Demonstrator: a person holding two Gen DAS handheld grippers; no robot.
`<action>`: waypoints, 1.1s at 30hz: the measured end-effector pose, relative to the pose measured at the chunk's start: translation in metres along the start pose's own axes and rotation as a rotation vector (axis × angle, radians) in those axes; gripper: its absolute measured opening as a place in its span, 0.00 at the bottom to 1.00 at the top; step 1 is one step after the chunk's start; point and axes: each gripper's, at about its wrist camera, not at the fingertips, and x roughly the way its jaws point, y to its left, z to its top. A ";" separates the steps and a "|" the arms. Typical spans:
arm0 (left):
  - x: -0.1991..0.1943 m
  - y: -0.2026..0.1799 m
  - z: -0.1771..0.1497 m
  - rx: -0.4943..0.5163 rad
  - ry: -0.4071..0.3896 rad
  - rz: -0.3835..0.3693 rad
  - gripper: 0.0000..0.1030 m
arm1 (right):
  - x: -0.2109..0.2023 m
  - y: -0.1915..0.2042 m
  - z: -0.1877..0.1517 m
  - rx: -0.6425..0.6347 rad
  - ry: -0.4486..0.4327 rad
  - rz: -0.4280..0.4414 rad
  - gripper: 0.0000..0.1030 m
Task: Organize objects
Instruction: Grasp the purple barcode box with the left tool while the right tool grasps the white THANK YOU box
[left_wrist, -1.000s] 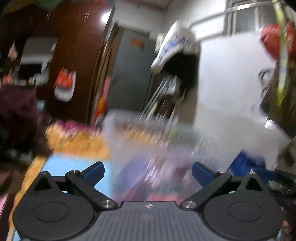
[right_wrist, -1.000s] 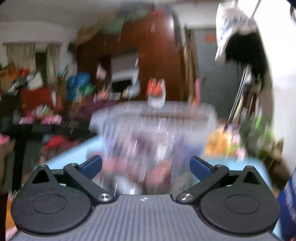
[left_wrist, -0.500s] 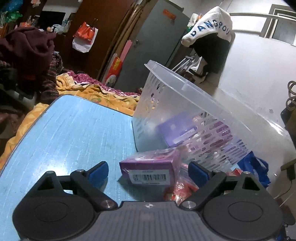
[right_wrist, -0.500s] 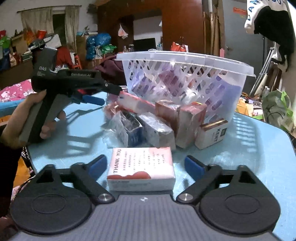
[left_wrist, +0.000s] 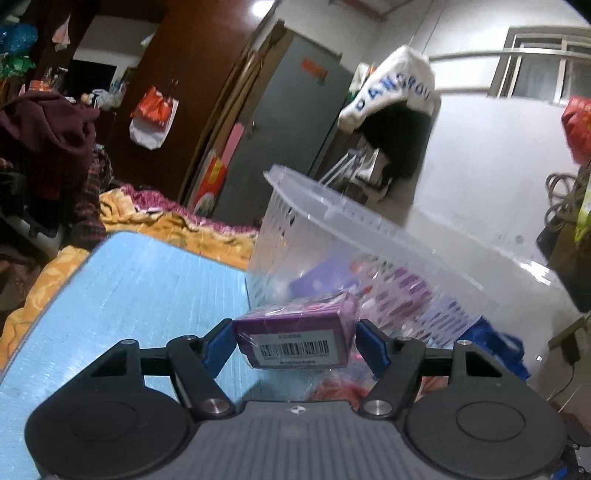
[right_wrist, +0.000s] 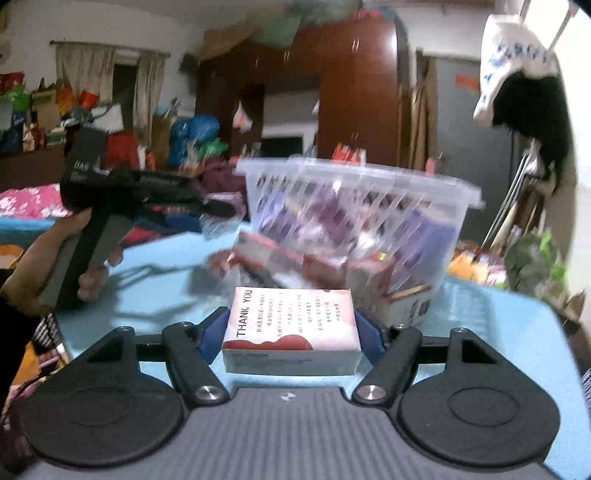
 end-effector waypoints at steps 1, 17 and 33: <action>-0.002 0.002 0.000 -0.009 -0.013 -0.004 0.72 | -0.002 0.001 -0.001 -0.005 -0.017 -0.020 0.72; -0.022 -0.004 -0.002 0.040 -0.123 -0.031 0.72 | -0.008 -0.003 -0.002 0.016 -0.093 -0.080 0.72; 0.038 -0.100 0.086 0.188 -0.052 0.033 0.72 | 0.095 -0.054 0.149 0.096 0.051 -0.205 0.74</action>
